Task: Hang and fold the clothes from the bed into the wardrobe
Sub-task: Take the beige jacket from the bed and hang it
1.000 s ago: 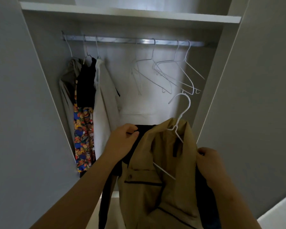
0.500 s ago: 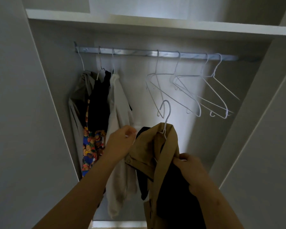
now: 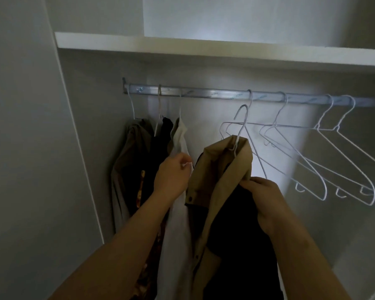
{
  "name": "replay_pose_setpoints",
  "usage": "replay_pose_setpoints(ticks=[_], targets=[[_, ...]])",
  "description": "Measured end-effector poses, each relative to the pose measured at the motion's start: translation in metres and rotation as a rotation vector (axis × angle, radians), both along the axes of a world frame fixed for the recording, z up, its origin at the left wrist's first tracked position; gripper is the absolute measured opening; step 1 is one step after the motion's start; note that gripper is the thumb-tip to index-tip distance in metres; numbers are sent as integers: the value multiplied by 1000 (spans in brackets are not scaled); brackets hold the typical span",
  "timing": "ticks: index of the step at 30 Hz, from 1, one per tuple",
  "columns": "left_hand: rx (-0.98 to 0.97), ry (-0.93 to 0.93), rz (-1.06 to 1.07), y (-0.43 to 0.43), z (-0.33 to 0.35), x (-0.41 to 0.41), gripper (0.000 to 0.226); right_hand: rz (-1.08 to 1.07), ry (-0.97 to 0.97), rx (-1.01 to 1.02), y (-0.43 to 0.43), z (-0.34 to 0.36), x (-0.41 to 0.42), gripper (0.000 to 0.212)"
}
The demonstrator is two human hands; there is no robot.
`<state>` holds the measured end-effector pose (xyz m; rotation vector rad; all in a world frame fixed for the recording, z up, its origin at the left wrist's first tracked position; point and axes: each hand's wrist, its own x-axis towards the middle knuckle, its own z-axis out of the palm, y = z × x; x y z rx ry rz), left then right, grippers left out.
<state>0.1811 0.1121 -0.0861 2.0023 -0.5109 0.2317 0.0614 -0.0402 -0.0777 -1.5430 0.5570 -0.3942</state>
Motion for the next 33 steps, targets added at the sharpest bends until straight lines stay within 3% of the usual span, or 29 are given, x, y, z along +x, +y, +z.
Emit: replay_pose_setpoints(ticks=[7, 14, 21, 28, 33], targets=[[23, 84, 37, -14, 11, 51, 7, -8, -39, -61, -17, 44, 68, 18], [226, 90, 41, -29, 3, 81, 35, 47, -105, -81, -36, 71, 136, 8], [-53, 67, 78, -38, -25, 90, 49, 139, -40, -100, -37, 21, 190, 15], [-212, 105, 34, -38, -29, 90, 51, 90, -53, -444, -21, -21, 201, 27], [-287, 123, 50, -36, -35, 84, 55, 54, -70, -531, -3, -40, 175, 55]])
